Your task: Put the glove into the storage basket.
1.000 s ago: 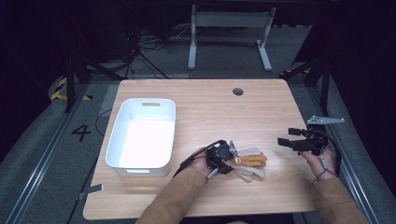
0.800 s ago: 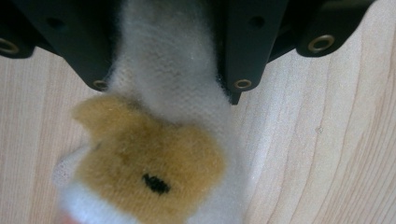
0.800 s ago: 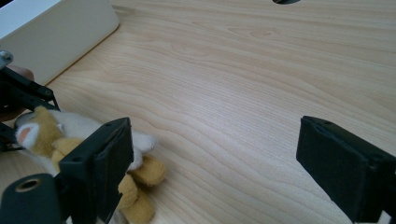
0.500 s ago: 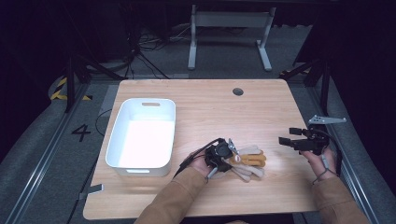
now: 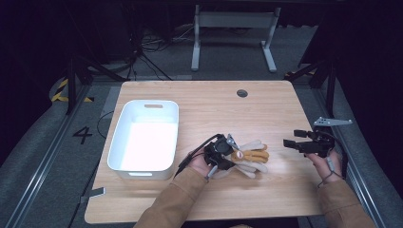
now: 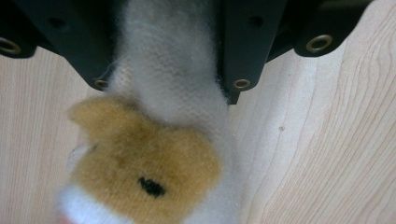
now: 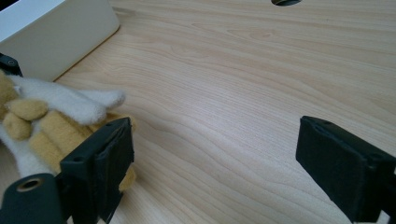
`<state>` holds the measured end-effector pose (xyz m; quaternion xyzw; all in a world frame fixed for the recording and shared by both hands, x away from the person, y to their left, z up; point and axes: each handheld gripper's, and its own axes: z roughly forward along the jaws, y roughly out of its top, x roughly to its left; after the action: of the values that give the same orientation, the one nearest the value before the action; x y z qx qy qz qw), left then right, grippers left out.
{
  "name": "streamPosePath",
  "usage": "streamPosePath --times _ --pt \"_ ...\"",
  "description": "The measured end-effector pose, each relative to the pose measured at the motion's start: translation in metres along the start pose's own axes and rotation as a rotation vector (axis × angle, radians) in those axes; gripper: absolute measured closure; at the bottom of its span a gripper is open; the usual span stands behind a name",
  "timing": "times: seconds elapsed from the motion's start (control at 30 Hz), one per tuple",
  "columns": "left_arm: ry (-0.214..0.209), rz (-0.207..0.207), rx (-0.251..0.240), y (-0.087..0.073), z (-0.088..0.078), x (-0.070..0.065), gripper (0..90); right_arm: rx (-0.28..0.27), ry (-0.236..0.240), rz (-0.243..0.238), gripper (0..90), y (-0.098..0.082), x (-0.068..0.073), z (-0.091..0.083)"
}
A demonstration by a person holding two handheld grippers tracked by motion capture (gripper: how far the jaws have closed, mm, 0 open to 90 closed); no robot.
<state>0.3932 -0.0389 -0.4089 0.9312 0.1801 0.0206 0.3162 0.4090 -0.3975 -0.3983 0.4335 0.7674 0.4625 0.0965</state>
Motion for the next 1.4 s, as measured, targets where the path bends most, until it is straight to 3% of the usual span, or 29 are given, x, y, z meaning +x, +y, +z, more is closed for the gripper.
streamPosePath --times 0.3,0.37,0.83,1.13,1.3,1.4 --pt "0.009 -0.019 -0.012 0.002 -0.007 0.001 70.4 0.006 -0.003 0.000 12.1 0.000 0.000 0.001" --pt "0.002 -0.042 -0.020 0.002 -0.009 0.002 70.0 0.010 -0.006 0.000 12.5 0.000 0.000 0.001" --pt "0.060 -0.165 -0.033 0.010 -0.031 0.008 69.9 0.003 -0.002 -0.002 14.2 0.008 -0.002 0.005" --pt "0.128 -0.265 -0.037 0.004 -0.053 0.012 69.9 0.039 -0.034 0.000 16.0 0.017 -0.006 0.024" --pt "0.126 -0.273 -0.063 -0.004 -0.067 0.013 69.8 0.059 -0.038 -0.004 17.3 0.021 -0.009 0.037" --pt "0.155 -0.299 -0.056 -0.008 -0.074 0.014 69.8 0.060 -0.038 -0.006 18.7 0.024 -0.008 0.043"
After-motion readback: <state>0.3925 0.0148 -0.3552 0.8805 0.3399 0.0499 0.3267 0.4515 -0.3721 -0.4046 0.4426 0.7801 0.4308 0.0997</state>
